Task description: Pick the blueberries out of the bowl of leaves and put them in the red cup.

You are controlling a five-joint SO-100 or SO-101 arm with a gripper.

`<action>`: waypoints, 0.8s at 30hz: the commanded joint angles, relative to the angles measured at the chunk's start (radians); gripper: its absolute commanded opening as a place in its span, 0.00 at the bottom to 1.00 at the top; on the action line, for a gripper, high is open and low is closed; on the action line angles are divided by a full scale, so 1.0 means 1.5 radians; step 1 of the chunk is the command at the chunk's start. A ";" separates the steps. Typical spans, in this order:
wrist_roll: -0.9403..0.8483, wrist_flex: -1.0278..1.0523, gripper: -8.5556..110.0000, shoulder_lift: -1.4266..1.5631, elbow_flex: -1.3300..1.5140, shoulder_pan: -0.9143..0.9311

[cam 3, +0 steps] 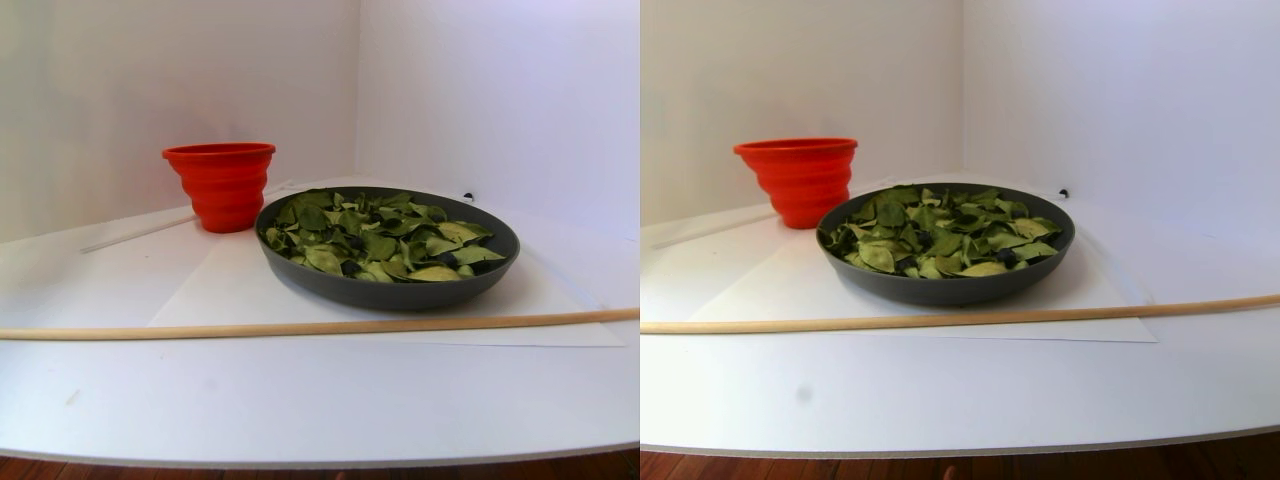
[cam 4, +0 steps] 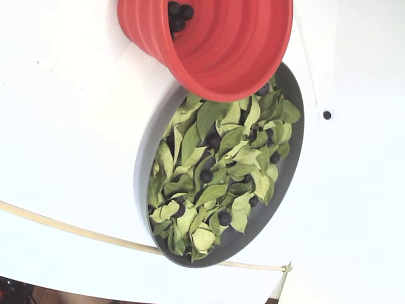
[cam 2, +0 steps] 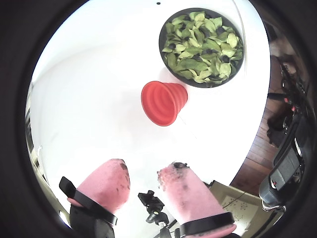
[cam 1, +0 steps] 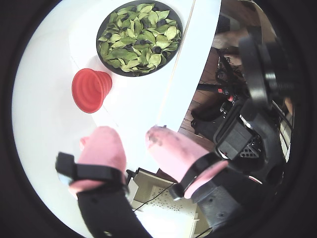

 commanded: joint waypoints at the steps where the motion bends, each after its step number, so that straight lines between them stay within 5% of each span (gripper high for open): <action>1: 0.000 -0.003 0.17 -0.001 -0.006 0.004; 24: -0.002 -0.004 0.16 -0.004 -0.005 -0.014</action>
